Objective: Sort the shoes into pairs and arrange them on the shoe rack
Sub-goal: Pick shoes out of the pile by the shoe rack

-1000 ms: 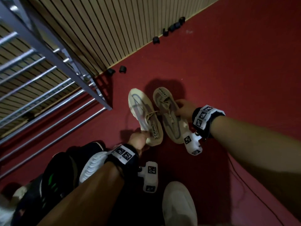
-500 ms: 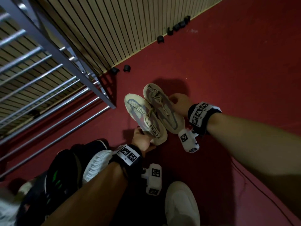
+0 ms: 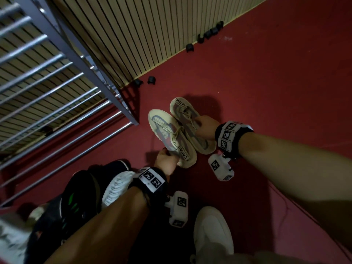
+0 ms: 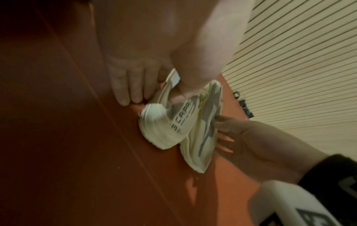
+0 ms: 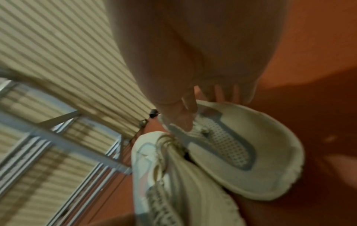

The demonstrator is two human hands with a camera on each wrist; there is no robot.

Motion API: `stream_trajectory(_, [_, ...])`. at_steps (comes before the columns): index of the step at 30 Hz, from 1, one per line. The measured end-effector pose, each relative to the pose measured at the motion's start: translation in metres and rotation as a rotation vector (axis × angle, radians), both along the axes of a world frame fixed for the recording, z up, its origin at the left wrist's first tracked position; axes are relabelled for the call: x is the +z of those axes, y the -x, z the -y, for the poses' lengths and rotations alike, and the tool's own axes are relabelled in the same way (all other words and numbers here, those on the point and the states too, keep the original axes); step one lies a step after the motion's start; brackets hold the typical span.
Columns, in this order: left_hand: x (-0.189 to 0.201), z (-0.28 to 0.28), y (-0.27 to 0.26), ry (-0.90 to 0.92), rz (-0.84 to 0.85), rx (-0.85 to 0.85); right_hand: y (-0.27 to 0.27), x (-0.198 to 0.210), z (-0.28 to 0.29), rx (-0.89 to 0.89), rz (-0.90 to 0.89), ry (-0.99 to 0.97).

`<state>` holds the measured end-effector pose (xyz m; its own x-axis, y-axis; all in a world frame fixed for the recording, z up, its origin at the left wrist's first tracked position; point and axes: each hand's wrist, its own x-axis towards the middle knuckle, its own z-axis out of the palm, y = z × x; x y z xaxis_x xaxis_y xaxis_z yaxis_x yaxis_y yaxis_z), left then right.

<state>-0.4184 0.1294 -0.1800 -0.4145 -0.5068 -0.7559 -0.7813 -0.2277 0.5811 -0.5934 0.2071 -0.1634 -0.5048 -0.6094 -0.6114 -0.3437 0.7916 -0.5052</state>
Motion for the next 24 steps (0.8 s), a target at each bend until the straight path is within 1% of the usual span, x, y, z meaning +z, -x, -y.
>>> stream_trajectory(3, [0.026,0.003,-0.005,0.007,-0.046,-0.037,-0.005,0.027,0.015,0.028,-0.026,0.023])
stream_trajectory(5, [0.044,0.009,-0.014,0.03,-0.119,-0.031,-0.009,0.045,0.03,0.066,-0.044,0.051])
stream_trajectory(8, [0.076,0.023,-0.036,0.052,-0.196,0.053,-0.031,0.101,0.054,0.106,-0.113,0.116])
stream_trajectory(10, [0.101,0.037,-0.052,0.051,-0.219,0.155,-0.051,0.142,0.067,0.136,-0.142,0.116])
stream_trajectory(12, [0.133,0.049,-0.072,0.113,-0.25,0.195,-0.074,0.181,0.08,0.2,-0.189,0.14])
stream_trajectory(15, [0.167,0.072,-0.106,0.228,-0.284,0.243,-0.118,0.221,0.11,0.317,-0.269,0.185])
stream_trajectory(18, [0.185,0.095,-0.15,0.294,-0.312,0.296,-0.166,0.239,0.139,0.416,-0.252,0.139])
stream_trajectory(20, [0.186,0.114,-0.182,0.341,-0.287,0.321,-0.2,0.245,0.152,0.457,-0.22,0.142])
stream_trajectory(22, [0.182,0.126,-0.214,0.344,-0.241,0.346,-0.23,0.238,0.163,0.451,-0.194,0.157])
stream_trajectory(24, [0.177,0.132,-0.246,0.337,-0.194,0.353,-0.261,0.222,0.169,0.43,-0.157,0.172])
